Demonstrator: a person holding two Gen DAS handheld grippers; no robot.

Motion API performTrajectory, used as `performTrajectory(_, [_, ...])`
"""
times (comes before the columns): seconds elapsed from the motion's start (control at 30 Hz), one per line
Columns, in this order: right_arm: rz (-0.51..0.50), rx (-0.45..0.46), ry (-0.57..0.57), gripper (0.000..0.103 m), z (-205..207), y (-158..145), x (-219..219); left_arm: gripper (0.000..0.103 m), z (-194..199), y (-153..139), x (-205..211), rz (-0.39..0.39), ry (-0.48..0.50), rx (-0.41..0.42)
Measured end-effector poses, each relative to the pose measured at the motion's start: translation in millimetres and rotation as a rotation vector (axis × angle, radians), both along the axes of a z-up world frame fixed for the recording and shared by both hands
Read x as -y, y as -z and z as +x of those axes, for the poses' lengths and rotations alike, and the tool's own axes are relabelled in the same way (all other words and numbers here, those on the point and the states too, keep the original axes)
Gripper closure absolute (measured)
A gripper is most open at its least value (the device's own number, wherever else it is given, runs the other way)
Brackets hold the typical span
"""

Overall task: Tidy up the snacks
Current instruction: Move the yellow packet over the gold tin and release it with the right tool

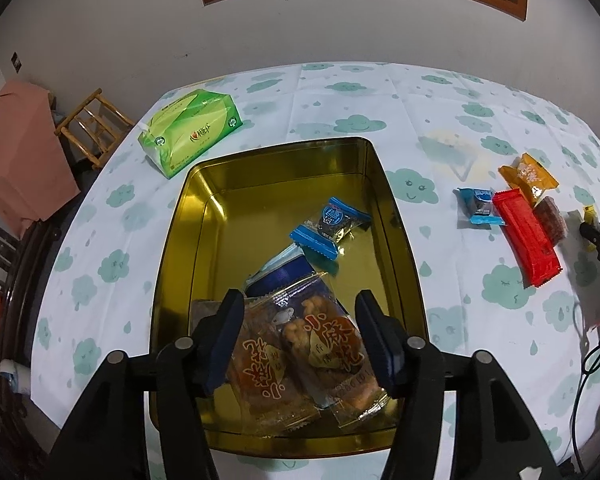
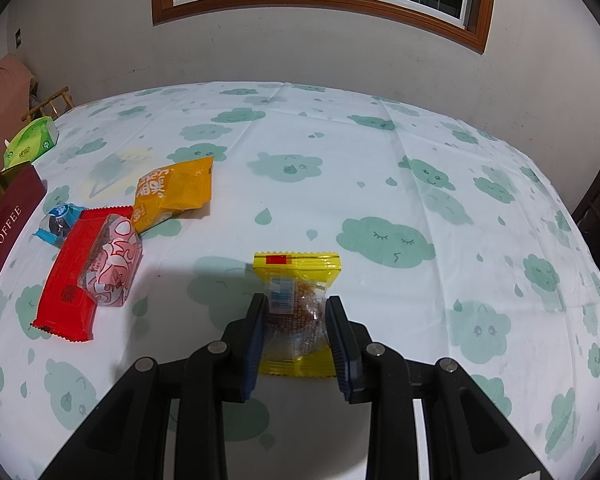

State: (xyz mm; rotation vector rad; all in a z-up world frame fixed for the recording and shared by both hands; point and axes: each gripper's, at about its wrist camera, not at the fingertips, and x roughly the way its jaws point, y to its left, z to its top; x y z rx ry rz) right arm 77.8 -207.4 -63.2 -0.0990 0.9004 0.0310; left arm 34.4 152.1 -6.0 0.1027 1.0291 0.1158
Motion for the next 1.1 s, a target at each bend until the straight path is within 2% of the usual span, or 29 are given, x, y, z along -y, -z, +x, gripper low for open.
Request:
performTrajectory(0.13, [-0.007, -0.004, 0.01, 0.073, 1, -1, -1, 0.041, -2, 3, 1, -0.005, -0.003, -0.007])
performTrajectory(0.2, [-0.013, -0.008, 0.014, 0.074, 1, -1, -1, 0.034, -3, 5, 1, -0.009, -0.003, -0.014])
performTrajectory(0.4, [-0.022, -0.011, 0.024, 0.076, -4, -4, -2, 0.021, -8, 5, 2, -0.024, -0.001, -0.007])
performTrajectory(0.73, [0.011, 0.038, 0.012, 0.076, -17, -36, -15, 0.018, -13, -3, 1, -0.061, -0.002, 0.023])
performTrajectory(0.9, [0.066, 0.063, -0.06, 0.076, -24, -57, -45, 0.018, -16, -10, -6, -0.085, -0.016, 0.045])
performTrajectory(1.1, [0.118, 0.067, -0.209, 0.076, -34, -73, -107, 0.018, -23, -24, -27, -0.12, -0.054, 0.083])
